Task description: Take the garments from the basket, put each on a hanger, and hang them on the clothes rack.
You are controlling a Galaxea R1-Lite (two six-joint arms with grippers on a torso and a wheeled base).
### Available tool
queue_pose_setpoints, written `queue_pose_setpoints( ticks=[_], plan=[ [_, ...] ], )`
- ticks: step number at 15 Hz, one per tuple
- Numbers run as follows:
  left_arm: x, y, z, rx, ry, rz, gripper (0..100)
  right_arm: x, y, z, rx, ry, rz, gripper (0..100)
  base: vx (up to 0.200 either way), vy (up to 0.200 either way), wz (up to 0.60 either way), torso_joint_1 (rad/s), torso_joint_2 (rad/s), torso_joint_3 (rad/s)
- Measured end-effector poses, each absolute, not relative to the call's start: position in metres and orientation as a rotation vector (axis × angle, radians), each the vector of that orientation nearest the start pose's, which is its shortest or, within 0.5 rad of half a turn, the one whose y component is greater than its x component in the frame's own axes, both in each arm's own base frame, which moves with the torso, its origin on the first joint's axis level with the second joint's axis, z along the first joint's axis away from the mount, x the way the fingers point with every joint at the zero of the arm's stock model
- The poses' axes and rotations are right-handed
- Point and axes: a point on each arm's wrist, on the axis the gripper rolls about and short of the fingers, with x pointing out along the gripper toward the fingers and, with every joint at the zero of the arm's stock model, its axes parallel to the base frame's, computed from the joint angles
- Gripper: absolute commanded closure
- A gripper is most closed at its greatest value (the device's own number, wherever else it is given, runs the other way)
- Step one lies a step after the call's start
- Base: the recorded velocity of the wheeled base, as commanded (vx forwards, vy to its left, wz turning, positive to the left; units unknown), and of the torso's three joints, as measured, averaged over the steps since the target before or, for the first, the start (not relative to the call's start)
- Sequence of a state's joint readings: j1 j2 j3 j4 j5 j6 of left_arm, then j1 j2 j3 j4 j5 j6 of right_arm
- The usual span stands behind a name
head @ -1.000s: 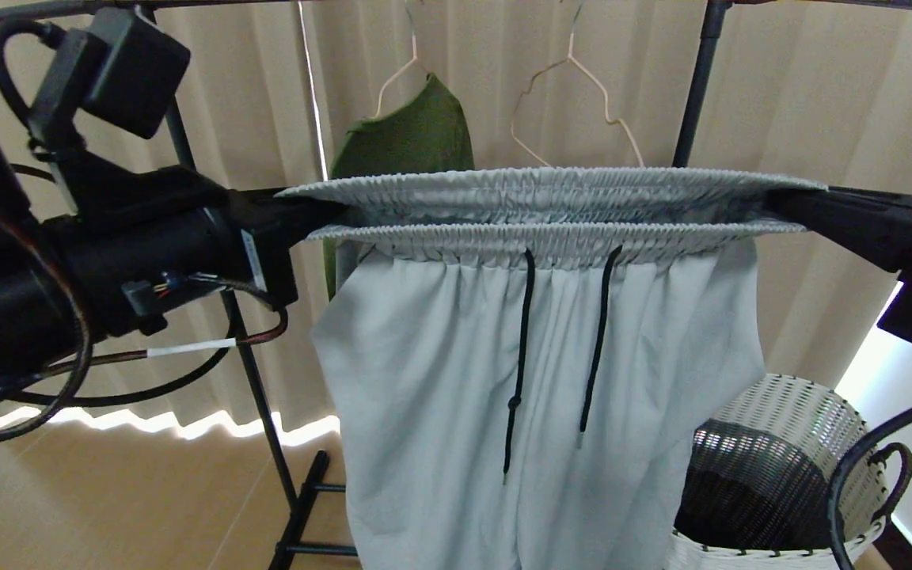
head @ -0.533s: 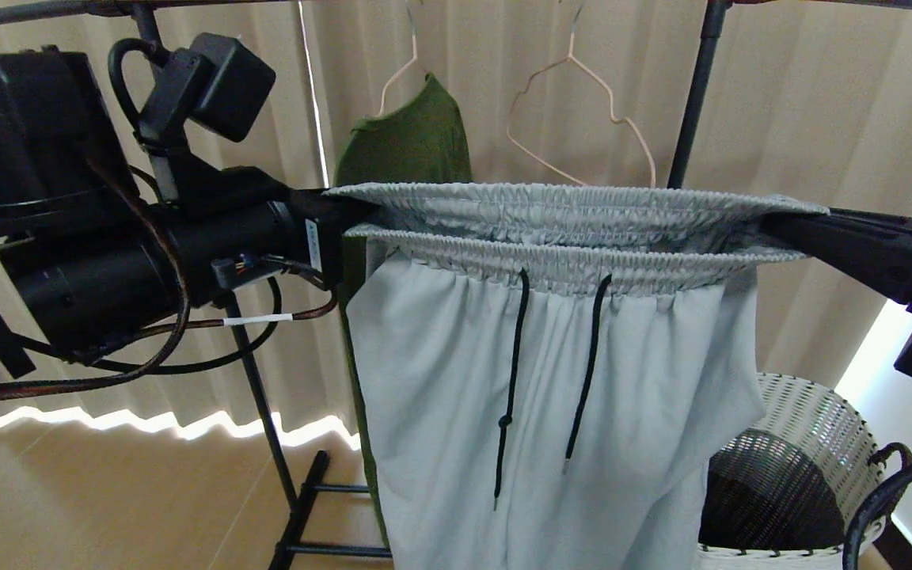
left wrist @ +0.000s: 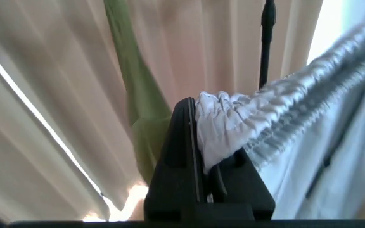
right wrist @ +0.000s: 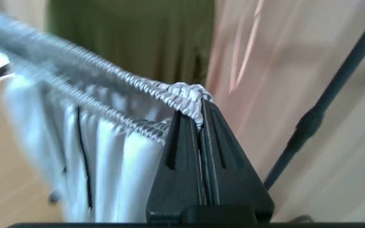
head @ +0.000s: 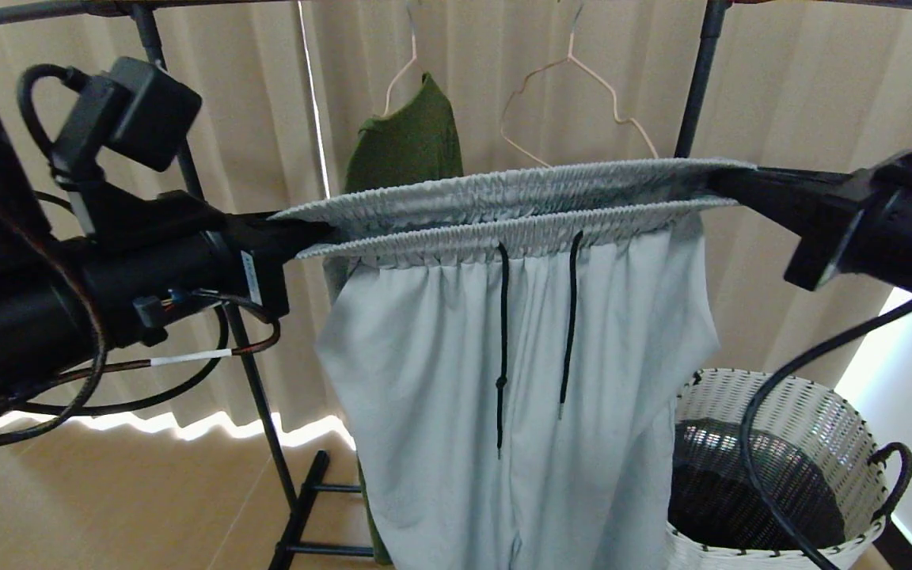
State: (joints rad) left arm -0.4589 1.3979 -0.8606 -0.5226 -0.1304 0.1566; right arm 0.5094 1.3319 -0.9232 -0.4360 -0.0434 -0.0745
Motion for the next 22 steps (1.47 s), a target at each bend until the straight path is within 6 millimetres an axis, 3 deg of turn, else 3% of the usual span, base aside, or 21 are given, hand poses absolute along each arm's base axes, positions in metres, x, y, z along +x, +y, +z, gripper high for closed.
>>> queue_pose_setpoints(
  ticks=[4,8,12,17,22],
  plan=[
    [0.188,-0.098,0.285,0.142,-0.106,-0.591,100,0.230,0.124,0.288,-0.051,-0.086,0.453,100,0.000,0.000,0.00,0.000,0.00,0.000],
    [0.179,-0.094,0.288,0.139,-0.124,-0.590,100,0.241,0.130,0.281,-0.059,-0.060,0.453,100,0.000,0.000,0.00,0.000,0.00,0.000],
    [0.185,-0.095,0.289,0.138,-0.122,-0.582,100,0.232,0.125,0.285,-0.064,-0.049,0.447,100,0.000,0.000,0.00,0.000,0.00,0.000],
    [0.200,-0.102,0.281,0.144,-0.083,-0.580,100,0.203,0.109,0.287,-0.071,-0.022,0.452,100,0.000,0.000,0.00,0.000,0.00,0.000],
    [0.201,-0.102,0.279,0.146,-0.071,-0.578,100,0.197,0.106,0.287,-0.069,-0.027,0.455,100,0.000,0.000,0.00,0.000,0.00,0.000]
  ],
)
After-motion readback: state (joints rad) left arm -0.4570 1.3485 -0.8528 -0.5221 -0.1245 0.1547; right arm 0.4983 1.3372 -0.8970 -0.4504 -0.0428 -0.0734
